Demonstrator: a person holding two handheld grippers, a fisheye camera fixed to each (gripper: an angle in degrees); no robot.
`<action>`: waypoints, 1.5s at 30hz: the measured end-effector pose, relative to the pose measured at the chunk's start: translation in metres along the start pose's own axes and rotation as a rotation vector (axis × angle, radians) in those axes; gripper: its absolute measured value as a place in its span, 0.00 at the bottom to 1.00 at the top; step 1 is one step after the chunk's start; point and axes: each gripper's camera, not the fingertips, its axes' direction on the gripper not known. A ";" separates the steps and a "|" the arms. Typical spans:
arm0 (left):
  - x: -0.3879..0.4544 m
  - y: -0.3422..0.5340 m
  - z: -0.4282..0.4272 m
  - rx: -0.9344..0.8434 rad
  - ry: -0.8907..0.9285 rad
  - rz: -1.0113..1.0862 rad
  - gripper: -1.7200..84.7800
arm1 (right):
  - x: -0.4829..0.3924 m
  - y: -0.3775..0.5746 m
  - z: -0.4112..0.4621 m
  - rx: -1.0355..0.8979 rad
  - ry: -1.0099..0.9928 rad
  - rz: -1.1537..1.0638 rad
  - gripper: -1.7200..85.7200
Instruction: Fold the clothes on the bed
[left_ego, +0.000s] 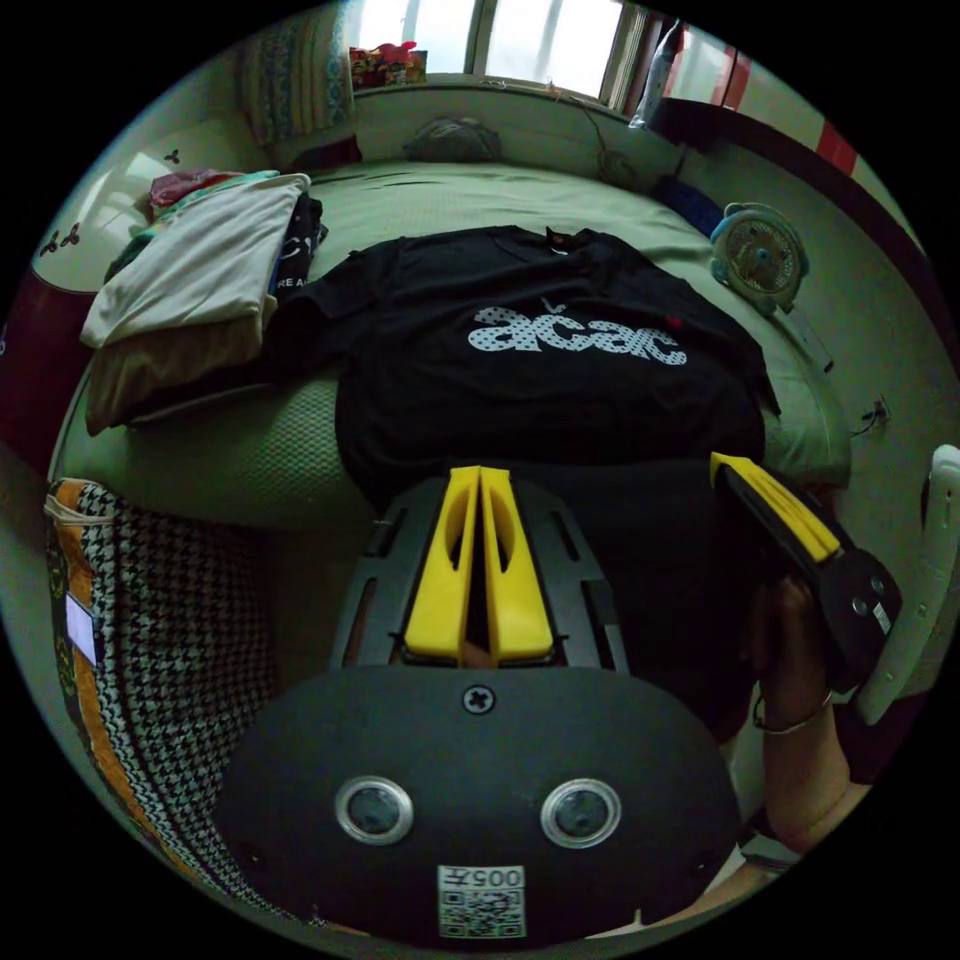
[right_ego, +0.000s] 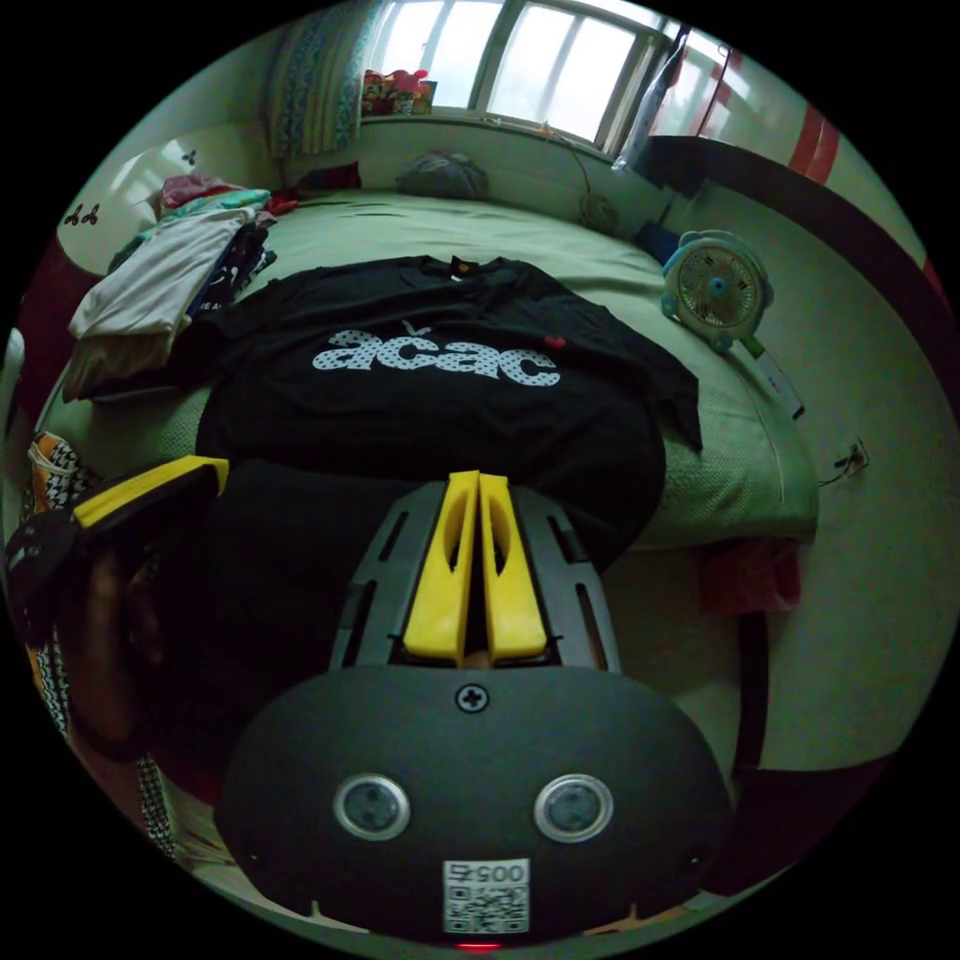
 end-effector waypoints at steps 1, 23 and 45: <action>0.001 0.003 -0.001 0.000 0.007 -0.002 0.01 | 0.000 0.001 -0.001 0.000 -0.001 0.000 0.01; 0.009 0.038 -0.017 0.000 -0.024 0.004 0.01 | 0.005 0.017 -0.022 -0.004 -0.099 0.054 0.01; -0.041 0.048 -0.031 -0.007 0.024 -0.019 0.01 | 0.000 0.003 -0.033 -0.006 -0.087 0.047 0.01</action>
